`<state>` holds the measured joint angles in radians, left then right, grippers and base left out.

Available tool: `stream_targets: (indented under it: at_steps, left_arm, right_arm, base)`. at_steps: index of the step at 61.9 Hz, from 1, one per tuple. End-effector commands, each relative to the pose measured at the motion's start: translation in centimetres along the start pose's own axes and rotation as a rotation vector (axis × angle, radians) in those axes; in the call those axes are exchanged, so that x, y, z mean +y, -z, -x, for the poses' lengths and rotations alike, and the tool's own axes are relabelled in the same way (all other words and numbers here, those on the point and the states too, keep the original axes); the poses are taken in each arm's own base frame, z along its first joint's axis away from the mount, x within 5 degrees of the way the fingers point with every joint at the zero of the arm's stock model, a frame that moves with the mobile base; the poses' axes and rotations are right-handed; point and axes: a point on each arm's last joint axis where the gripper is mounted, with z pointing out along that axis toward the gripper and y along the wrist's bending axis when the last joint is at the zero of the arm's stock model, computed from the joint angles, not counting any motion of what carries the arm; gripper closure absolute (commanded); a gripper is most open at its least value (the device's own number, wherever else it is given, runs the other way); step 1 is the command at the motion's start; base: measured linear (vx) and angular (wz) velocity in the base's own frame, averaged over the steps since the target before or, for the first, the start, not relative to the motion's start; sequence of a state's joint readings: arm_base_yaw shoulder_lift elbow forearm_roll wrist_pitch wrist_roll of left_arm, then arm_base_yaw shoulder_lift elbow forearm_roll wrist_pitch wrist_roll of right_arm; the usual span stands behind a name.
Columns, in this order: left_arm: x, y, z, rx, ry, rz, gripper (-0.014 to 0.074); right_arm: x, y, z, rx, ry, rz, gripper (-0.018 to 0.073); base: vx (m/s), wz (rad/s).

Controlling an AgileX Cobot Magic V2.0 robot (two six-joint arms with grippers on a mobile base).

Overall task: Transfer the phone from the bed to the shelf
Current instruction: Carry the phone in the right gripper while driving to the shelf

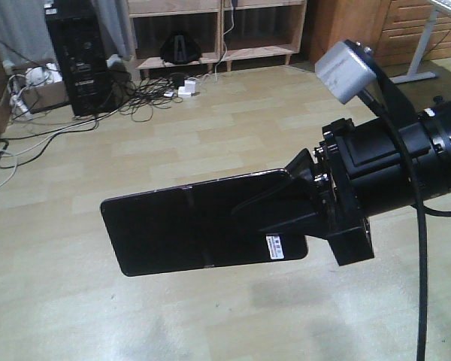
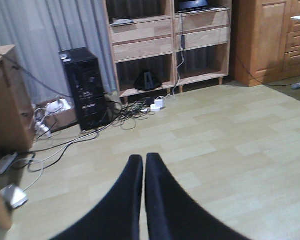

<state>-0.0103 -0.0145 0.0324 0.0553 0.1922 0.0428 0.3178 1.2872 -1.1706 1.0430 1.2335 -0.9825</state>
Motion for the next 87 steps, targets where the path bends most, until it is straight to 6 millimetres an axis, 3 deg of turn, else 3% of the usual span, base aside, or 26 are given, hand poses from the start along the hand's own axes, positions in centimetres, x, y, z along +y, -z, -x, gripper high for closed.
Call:
stream_targets:
  at_steps: [1,87]
  left_arm:
    - [0.10,0.30,1.55,-0.108,0.009,0.003,0.0596]
    - [0.10,0.30,1.55,-0.108,0.009,0.003,0.0596]
  right_arm:
    - [1.79,0.87,1.04,-0.063,0.024,0.079,0.0560]
    - [1.79,0.87,1.05,-0.063,0.024,0.079,0.0560]
  base:
    - [0.41,-0.16]
    - [0.44,-0.19]
